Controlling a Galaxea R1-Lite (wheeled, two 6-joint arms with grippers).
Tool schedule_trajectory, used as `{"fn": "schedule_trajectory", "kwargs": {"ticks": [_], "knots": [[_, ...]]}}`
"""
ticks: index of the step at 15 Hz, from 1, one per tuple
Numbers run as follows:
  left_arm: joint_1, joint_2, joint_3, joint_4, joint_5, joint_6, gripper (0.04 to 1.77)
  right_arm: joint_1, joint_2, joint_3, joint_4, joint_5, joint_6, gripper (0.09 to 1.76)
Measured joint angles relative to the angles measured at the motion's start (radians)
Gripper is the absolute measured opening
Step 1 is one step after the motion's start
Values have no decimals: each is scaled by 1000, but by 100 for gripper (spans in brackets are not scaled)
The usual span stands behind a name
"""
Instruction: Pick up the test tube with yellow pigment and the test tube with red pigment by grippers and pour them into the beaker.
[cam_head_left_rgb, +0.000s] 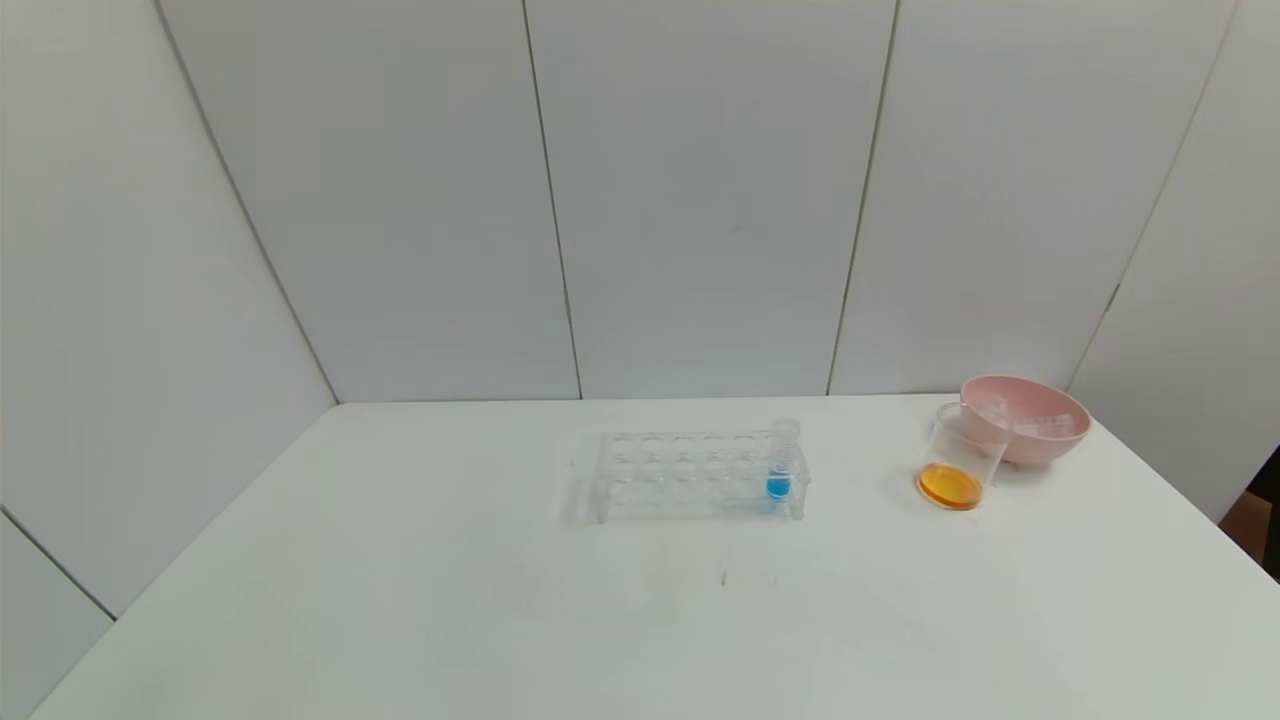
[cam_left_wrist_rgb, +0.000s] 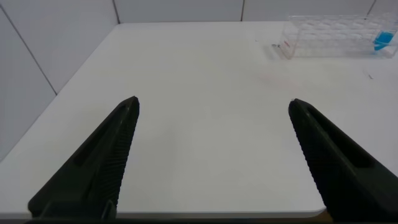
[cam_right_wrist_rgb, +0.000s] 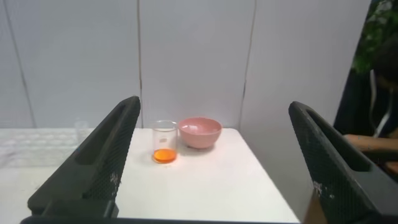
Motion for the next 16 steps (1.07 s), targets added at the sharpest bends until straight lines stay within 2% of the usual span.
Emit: {"fn": "schedule_trajectory", "kwargs": {"ticks": [5,7,10,12,16], "knots": [[0,0,0,0,0,0,172,-2,-32,275,-137,23,11,171],[0,0,0,0,0,0,172,-2,-34,357,-110,60,9,171],[0,0,0,0,0,0,172,-2,-35,381,-4,117,42,171],[0,0,0,0,0,0,172,-2,-35,376,78,122,45,171],[0,0,0,0,0,0,172,-2,-35,373,44,117,51,171]]}}
